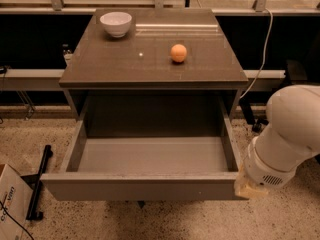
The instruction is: Close top drawer
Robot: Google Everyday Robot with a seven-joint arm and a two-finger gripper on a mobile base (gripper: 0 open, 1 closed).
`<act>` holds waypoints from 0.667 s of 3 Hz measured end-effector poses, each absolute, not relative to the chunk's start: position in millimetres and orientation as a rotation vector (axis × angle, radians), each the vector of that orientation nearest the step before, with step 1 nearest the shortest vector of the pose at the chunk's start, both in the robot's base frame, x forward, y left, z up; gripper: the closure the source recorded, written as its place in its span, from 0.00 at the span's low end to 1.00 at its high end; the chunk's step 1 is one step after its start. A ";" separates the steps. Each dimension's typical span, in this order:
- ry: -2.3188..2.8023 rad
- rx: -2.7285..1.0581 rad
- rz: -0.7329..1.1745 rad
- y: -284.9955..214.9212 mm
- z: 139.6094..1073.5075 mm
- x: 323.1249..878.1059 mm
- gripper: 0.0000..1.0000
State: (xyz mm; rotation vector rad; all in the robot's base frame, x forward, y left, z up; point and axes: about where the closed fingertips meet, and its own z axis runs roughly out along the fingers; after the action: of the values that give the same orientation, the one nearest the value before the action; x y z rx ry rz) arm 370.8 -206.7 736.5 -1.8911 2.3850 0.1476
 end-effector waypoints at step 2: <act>2.419 -1.843 0.163 -217.8 674.2 375.5 1.00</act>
Offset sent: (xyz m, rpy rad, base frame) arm 0.0224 -0.0169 -0.0960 0.0420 -0.0290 -0.0600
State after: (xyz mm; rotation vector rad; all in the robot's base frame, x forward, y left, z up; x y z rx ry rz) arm 375.5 -217.8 674.2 -1.8432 2.4191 0.1635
